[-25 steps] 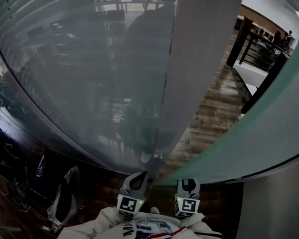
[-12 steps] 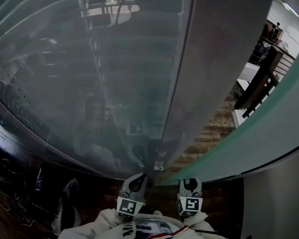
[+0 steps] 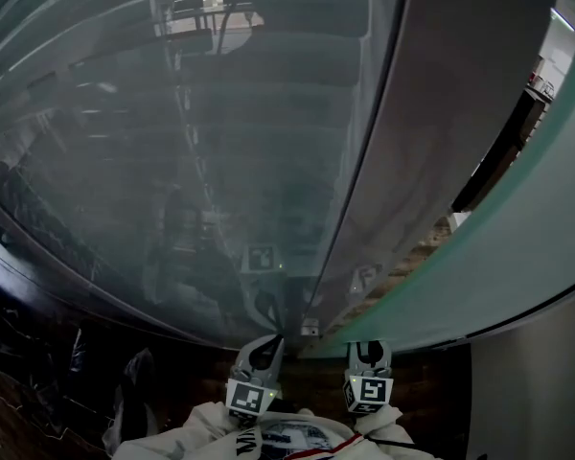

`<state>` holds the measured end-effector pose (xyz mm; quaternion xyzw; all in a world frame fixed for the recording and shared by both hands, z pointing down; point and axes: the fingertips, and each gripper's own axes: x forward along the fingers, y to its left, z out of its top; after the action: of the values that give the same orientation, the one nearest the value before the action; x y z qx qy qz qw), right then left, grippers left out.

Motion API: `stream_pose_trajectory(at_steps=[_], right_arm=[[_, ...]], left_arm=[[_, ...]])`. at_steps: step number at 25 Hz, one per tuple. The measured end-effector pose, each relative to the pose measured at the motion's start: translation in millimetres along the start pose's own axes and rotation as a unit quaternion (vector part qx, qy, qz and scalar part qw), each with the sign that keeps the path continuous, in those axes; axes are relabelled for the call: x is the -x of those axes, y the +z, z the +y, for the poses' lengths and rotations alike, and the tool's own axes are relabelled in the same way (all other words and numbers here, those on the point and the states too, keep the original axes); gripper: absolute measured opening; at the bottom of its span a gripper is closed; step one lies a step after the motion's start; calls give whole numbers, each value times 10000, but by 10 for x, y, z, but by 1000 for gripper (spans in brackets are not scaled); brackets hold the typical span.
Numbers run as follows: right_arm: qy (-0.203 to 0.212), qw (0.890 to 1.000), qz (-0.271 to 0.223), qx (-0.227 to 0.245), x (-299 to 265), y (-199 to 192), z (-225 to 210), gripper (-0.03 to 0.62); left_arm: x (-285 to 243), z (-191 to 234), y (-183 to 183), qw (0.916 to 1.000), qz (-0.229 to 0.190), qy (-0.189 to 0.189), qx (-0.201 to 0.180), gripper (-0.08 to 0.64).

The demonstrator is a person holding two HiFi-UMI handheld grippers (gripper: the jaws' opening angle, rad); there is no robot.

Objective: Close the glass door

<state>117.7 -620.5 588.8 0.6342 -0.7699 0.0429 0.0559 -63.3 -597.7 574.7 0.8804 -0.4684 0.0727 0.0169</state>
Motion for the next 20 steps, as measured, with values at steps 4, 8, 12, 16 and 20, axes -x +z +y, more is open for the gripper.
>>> stream_pose_trajectory(at_steps=[4,8,12,16,20], right_arm=[[-23,10000,-3,12,-79,49,-12,124],[-69,10000,-6,-11,-109,59,-44,124],[-124,9999,-51,10,-120,123,-49,124],[-120,9999,-89,15,-169,155,-60,124],[-146,9999,-79,7,-235,169,-84,124]], left_arm=[[-25,14,20,10000,3,-48,-70,2],[-14,18,17,10000,48,-48,-28,2],[15,16,45,10000,25,-54,-18,2],[6,13,92,10000,32,-73,-39,2],[-16,12,129,9999,16,-136,-58,2]])
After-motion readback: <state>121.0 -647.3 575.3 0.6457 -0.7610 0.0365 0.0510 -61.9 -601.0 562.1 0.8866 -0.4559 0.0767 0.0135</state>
